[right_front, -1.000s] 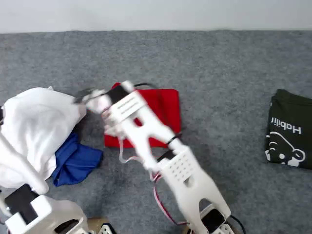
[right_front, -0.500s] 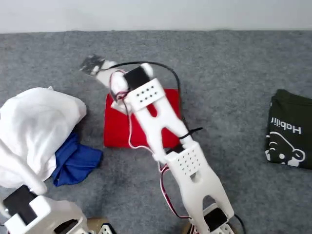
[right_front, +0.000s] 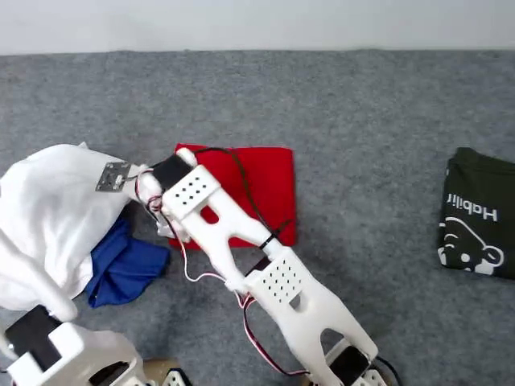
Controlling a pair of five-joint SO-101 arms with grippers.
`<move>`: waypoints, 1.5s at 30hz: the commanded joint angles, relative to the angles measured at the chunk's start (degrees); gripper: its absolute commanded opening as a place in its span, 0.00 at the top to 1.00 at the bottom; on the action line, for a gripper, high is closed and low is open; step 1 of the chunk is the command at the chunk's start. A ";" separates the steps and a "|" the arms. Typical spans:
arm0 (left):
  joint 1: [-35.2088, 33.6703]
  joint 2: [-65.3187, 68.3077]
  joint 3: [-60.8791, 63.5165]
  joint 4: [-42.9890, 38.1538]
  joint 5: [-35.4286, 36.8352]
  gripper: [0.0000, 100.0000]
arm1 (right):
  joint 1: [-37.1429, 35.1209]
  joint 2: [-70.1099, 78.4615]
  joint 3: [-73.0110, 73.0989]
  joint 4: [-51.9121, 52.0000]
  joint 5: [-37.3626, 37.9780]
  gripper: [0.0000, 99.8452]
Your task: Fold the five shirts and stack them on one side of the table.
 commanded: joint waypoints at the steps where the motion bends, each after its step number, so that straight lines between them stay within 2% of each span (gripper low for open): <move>1: 0.00 -3.08 -2.42 0.26 -0.44 0.98 | 1.27 -6.11 -1.85 1.71 0.35 0.99; 5: 0.00 -3.08 -2.42 0.26 -0.44 0.98 | 6.55 -9.19 -7.30 1.63 0.44 0.99; 11: 0.00 -3.08 -2.42 0.26 -0.44 0.98 | 18.42 -9.27 -10.37 2.33 -0.35 0.99; 15: 0.00 -3.08 -2.42 0.26 -0.44 0.98 | 22.55 -10.86 -8.53 2.77 -7.65 0.99; 24: 0.00 -3.08 -2.42 0.26 -0.44 0.98 | 23.34 -25.10 15.03 2.68 -17.23 0.97; 26: 0.00 -3.08 -2.42 0.26 -0.44 0.98 | 23.34 -28.18 19.87 2.68 -20.22 0.91; 31: 0.09 -3.08 -2.42 0.26 -0.44 0.98 | 23.08 -30.46 25.93 2.51 -31.47 0.65; 33: 0.09 -3.08 -2.42 0.35 -0.44 0.98 | 23.08 -29.23 26.64 2.51 -34.11 0.60; 45: 0.09 -3.08 -2.42 0.53 -0.44 0.98 | 22.02 -12.79 25.67 -0.31 -38.95 0.61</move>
